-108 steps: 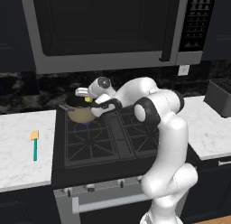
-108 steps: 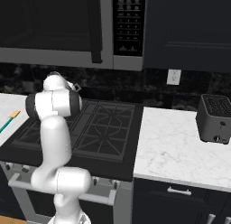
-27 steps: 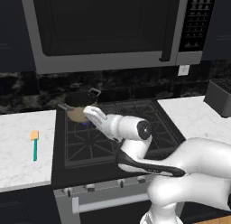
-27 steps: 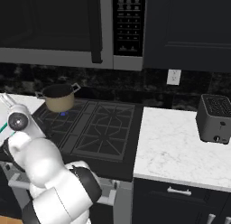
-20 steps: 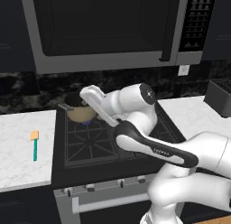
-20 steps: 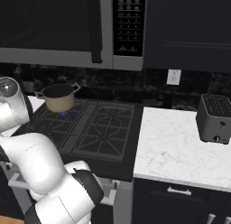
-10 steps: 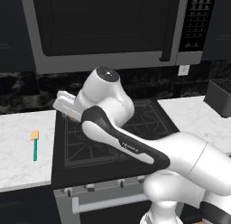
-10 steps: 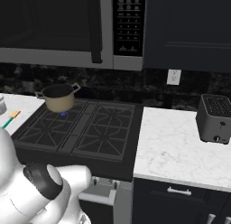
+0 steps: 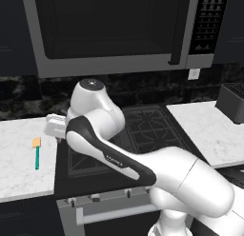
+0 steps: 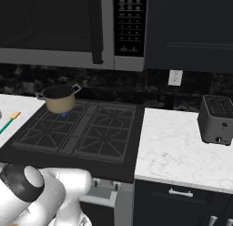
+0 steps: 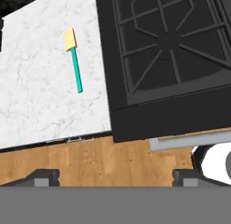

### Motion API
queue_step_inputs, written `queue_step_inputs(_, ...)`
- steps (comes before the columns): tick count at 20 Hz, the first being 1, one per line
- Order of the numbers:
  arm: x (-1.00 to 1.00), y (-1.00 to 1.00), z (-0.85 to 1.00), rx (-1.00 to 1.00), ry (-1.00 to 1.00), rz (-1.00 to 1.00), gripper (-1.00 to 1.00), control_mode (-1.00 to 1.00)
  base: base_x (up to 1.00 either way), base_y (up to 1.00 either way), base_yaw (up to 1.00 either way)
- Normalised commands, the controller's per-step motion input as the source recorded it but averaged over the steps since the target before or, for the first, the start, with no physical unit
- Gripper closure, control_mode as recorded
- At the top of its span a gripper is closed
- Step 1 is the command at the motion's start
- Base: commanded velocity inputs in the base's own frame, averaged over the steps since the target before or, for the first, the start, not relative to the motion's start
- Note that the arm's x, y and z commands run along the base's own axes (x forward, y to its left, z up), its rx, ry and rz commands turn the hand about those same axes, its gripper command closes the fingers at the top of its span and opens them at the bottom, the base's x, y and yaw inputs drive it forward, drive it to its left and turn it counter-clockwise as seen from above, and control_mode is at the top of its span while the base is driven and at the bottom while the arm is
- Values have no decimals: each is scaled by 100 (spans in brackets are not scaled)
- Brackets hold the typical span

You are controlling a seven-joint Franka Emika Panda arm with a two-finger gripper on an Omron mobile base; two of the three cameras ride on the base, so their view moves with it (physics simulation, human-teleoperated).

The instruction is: Put the squash and lemon wedge in the pot. Retrieve the spatula and lightly stir the vegetables in the pot.

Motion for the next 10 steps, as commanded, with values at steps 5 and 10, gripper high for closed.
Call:
queue_step_inputs(5,-1,10,-50,-7,0,27,-100,-100,0,0,0)
queue_step_inputs(10,9,48,-28,-9,0,16,-100,-100,0,0,0)
